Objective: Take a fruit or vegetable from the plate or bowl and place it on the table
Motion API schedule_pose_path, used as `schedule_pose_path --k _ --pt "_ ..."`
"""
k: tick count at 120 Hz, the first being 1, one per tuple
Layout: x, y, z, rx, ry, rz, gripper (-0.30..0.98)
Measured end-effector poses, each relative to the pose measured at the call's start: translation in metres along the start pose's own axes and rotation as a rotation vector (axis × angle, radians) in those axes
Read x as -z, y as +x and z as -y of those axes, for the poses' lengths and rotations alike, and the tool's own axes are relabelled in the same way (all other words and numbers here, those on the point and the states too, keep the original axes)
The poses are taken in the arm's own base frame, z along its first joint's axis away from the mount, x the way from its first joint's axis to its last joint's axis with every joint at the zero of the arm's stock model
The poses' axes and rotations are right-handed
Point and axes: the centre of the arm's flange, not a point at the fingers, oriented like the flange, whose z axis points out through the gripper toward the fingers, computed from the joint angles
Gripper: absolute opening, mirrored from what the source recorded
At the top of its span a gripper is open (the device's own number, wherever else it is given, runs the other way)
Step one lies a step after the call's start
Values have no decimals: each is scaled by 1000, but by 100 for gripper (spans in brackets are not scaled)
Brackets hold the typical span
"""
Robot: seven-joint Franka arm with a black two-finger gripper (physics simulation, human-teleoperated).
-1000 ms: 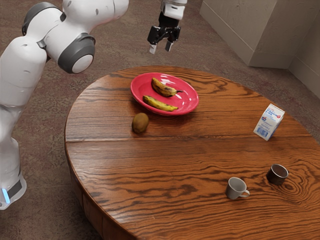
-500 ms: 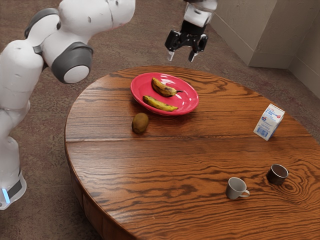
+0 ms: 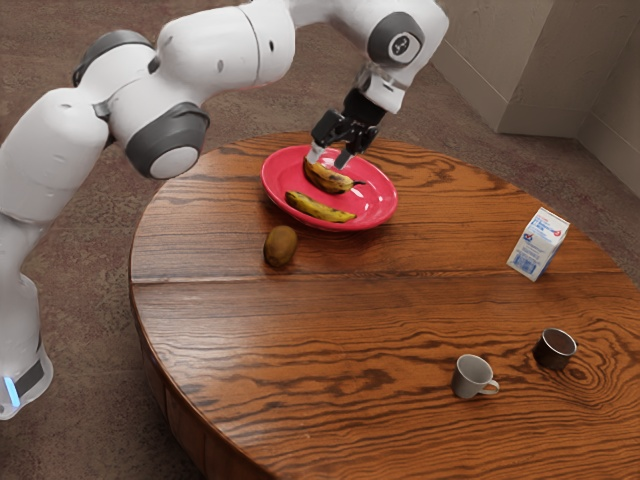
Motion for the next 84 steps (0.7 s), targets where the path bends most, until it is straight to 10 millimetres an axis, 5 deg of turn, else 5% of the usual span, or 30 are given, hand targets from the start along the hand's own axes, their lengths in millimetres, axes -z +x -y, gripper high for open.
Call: schedule_pose_path --k 29,84 --pt "-4 -56 17 156 -22 -79 68" --pt "-4 -49 33 368 38 -112 68"
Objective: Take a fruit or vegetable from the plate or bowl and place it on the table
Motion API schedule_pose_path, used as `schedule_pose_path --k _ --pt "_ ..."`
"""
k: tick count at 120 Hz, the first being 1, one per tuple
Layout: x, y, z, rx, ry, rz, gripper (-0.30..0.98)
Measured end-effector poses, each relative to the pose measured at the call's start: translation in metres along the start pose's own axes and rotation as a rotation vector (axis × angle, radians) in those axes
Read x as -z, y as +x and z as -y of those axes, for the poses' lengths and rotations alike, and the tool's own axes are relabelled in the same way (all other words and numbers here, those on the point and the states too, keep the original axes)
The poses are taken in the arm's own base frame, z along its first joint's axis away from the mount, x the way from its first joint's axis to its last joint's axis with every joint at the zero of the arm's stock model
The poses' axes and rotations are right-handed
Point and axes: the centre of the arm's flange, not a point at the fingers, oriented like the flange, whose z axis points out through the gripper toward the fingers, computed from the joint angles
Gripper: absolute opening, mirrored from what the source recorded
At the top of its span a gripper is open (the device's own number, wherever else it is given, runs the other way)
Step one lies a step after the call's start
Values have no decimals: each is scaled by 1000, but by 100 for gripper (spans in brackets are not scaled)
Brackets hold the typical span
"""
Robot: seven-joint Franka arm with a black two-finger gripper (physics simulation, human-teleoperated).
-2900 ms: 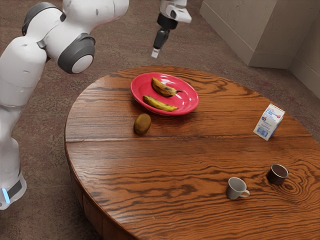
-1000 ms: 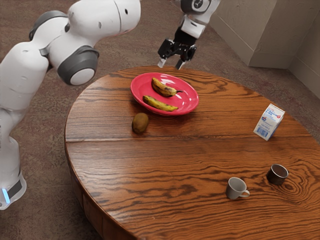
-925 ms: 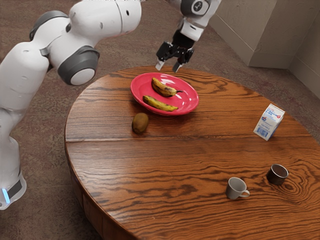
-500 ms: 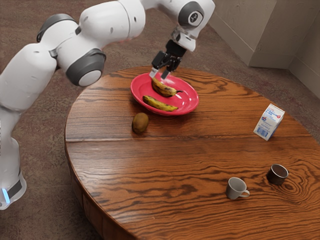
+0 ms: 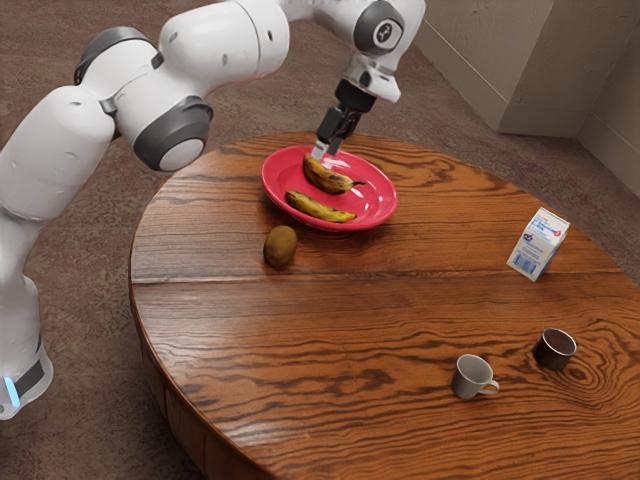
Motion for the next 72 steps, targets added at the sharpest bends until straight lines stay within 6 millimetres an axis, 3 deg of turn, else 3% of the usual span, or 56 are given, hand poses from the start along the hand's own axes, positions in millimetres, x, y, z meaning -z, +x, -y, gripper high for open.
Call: schedule_pose_path --k 24,40,61,72 --pt "-10 16 3 40 12 4 68" --pt "-31 27 9 63 -16 26 68" --pt "-55 17 38 122 -45 42 68" --pt "-60 14 44 128 -52 42 68"
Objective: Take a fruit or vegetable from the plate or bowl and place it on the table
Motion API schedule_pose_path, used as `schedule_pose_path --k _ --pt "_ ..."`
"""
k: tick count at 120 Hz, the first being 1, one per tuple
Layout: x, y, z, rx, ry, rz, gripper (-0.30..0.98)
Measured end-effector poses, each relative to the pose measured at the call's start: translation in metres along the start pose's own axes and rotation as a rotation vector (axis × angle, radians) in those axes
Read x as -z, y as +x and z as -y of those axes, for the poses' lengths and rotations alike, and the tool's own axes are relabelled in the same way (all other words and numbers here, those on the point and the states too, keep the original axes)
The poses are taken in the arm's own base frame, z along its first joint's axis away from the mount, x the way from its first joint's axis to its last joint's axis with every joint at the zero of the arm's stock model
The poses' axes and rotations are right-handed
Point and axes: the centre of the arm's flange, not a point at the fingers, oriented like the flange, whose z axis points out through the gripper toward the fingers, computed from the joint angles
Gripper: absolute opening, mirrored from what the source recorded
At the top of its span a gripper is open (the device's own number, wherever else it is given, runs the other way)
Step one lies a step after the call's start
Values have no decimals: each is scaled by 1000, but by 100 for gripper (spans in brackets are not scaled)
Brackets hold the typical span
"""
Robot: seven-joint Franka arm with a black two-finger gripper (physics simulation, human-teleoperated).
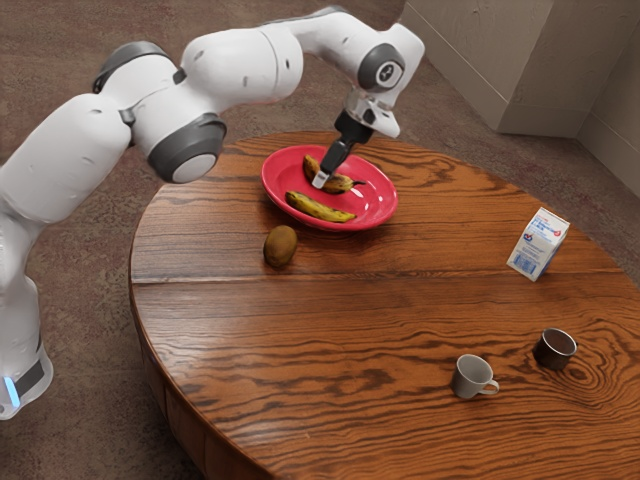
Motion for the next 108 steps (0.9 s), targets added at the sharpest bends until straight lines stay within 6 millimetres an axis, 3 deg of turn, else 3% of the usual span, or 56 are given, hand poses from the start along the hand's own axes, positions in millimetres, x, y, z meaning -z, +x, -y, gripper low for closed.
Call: schedule_pose_path --k 25,45,75,108 --pt "1 4 -7 -18 -14 -3 68" --pt "-11 13 -10 -39 -46 10 68" --pt "-26 10 -5 -32 -86 27 68" --pt "-30 13 -6 -39 -95 32 65"
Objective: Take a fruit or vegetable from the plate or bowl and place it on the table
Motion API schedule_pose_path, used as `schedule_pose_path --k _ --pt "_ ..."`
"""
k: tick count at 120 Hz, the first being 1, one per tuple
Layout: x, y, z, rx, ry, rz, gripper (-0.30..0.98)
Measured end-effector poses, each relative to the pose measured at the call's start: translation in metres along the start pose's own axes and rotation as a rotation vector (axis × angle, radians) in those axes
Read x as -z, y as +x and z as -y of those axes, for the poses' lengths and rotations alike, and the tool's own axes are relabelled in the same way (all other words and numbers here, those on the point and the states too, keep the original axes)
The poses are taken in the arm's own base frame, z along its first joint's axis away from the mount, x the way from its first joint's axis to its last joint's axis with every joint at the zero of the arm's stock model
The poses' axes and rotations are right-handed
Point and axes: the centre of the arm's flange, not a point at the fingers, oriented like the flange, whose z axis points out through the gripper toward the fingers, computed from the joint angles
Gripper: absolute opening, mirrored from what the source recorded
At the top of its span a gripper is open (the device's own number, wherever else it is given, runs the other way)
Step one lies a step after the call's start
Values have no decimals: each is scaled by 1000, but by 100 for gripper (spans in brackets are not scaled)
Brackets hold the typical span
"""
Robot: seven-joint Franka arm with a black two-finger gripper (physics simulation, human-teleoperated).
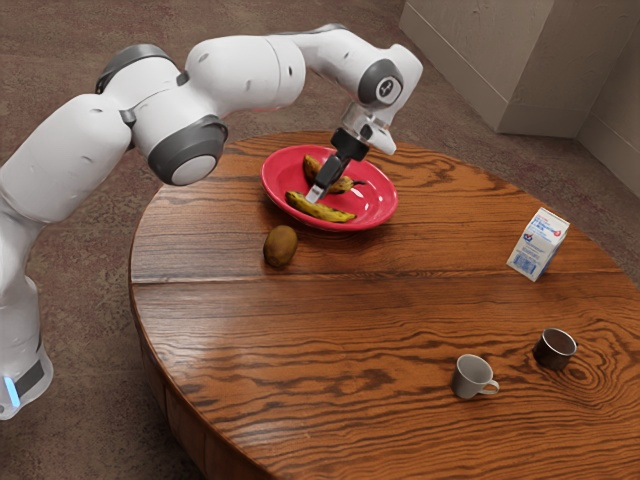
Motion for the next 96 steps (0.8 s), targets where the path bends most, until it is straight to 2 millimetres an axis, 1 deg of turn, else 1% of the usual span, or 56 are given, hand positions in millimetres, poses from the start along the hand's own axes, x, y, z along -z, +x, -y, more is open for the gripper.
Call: schedule_pose_path --k 29,46,68,96 --pt "-13 7 5 0 -15 17 64" --pt "-16 10 6 -3 -18 21 62" --pt "-20 12 9 -1 -21 27 47" --pt "-22 9 12 9 -26 24 23"
